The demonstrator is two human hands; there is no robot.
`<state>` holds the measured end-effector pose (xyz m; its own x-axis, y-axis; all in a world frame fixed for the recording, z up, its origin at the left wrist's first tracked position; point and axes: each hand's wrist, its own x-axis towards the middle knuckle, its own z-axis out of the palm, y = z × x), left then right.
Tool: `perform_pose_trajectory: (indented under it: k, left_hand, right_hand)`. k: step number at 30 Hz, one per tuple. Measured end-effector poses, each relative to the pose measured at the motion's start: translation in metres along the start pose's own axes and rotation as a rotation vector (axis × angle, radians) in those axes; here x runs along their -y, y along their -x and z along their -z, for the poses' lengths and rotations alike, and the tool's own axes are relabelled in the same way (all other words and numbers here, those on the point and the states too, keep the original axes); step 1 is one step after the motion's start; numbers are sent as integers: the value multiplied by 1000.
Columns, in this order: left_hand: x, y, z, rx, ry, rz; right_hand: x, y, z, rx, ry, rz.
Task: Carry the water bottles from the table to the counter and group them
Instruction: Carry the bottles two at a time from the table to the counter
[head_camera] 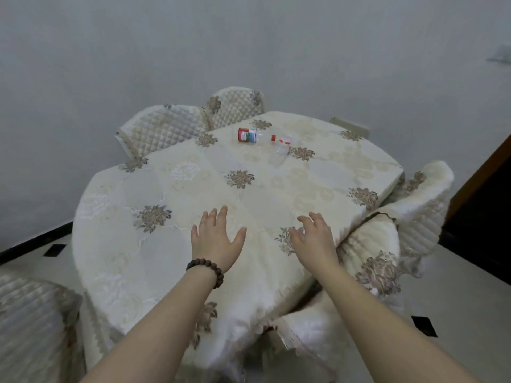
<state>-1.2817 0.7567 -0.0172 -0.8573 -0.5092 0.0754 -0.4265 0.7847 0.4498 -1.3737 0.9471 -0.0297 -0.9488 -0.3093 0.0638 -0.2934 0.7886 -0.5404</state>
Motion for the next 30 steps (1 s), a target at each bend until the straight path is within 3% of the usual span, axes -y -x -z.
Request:
perform_pose_trajectory:
  k: [14,30]
  left_hand:
    - [78,-200,10,105,6,-95]
    - [53,-400,-99,107,-56,-120]
  right_hand:
    - [80,-151,-64,-34,-1,-175]
    - [17,-438,-114,-24,41,-276]
